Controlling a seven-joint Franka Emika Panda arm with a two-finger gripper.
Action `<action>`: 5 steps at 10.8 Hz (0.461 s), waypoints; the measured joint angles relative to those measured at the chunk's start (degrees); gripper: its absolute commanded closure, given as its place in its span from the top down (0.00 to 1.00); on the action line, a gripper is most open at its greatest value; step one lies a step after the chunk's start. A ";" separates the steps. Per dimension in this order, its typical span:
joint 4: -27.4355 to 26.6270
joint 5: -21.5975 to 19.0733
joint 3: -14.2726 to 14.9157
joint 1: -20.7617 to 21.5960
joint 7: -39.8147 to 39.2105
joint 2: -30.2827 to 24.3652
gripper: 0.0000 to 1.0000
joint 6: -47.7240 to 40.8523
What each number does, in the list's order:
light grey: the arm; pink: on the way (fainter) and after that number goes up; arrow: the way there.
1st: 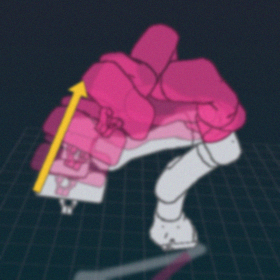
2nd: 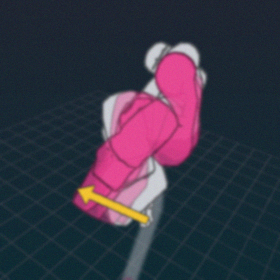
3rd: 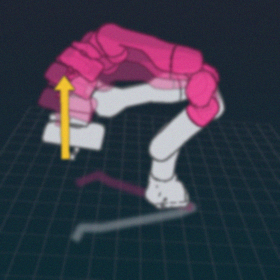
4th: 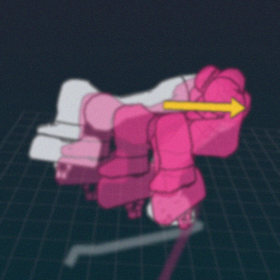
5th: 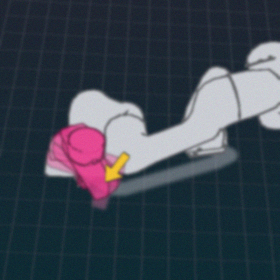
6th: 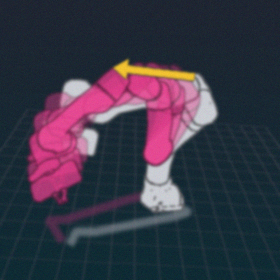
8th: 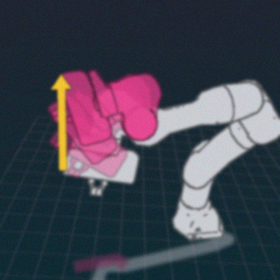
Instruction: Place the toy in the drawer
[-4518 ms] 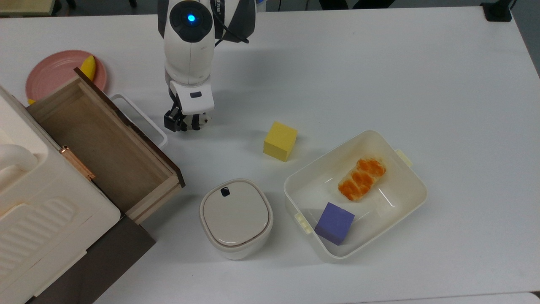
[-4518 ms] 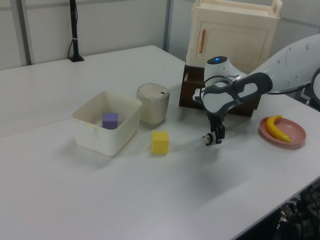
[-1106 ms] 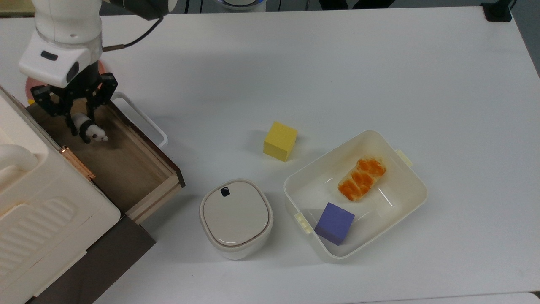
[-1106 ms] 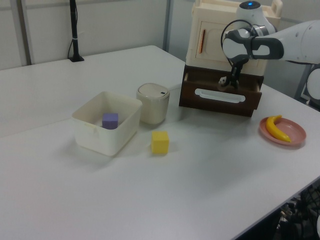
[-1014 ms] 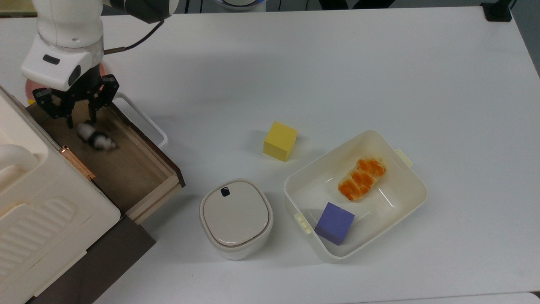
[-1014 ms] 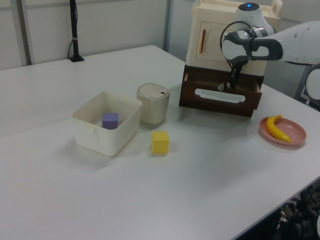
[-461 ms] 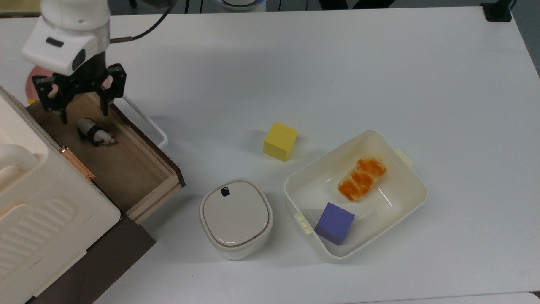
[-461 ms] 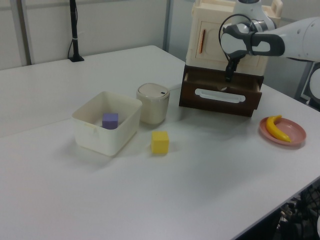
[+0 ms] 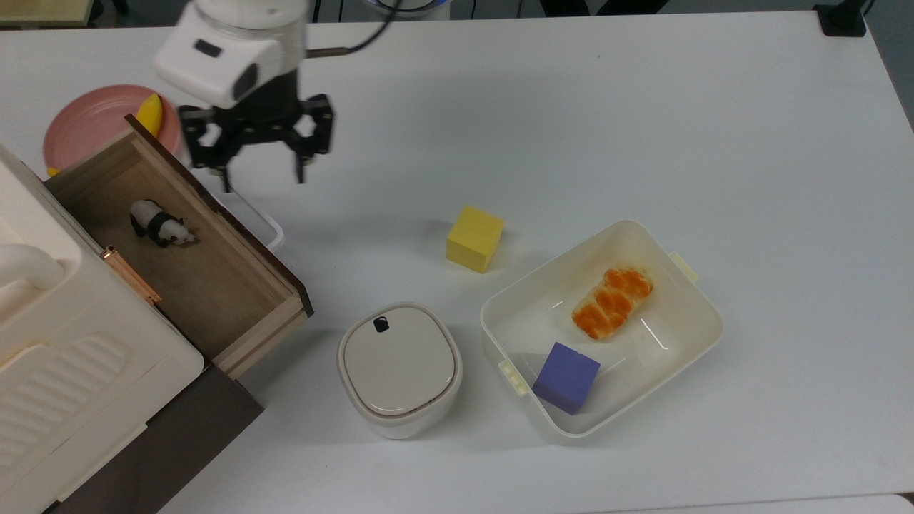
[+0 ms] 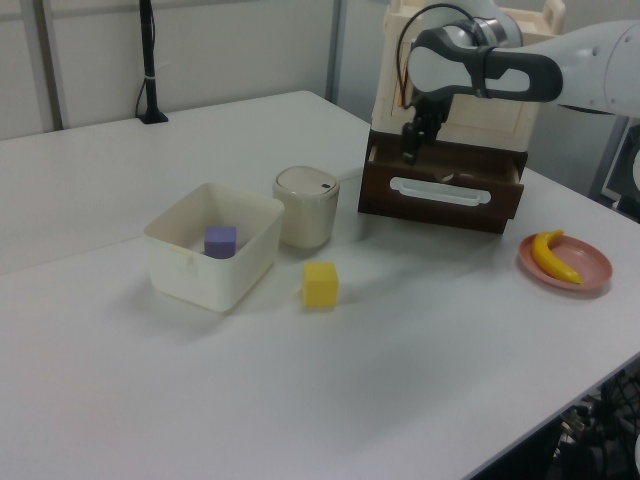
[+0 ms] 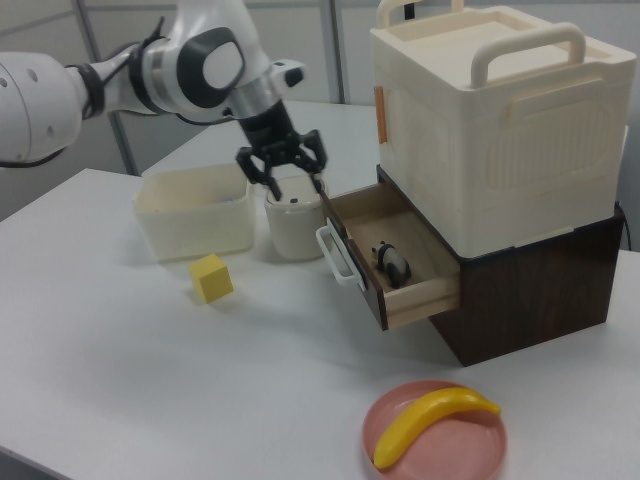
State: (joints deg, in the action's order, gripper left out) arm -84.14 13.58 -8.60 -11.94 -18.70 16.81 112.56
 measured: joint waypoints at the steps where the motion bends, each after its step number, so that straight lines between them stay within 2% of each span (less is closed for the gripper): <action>1: -0.02 -2.38 -1.08 0.55 4.86 -0.08 1.00 -1.40; 3: -0.37 -6.19 -1.50 1.30 8.11 -1.39 1.00 -5.42; 5: -1.47 -7.31 -1.53 2.23 10.66 -5.16 1.00 -12.26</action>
State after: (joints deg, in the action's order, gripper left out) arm -85.61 6.27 -10.13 -9.71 -8.04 11.65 100.31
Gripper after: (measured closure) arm 0.000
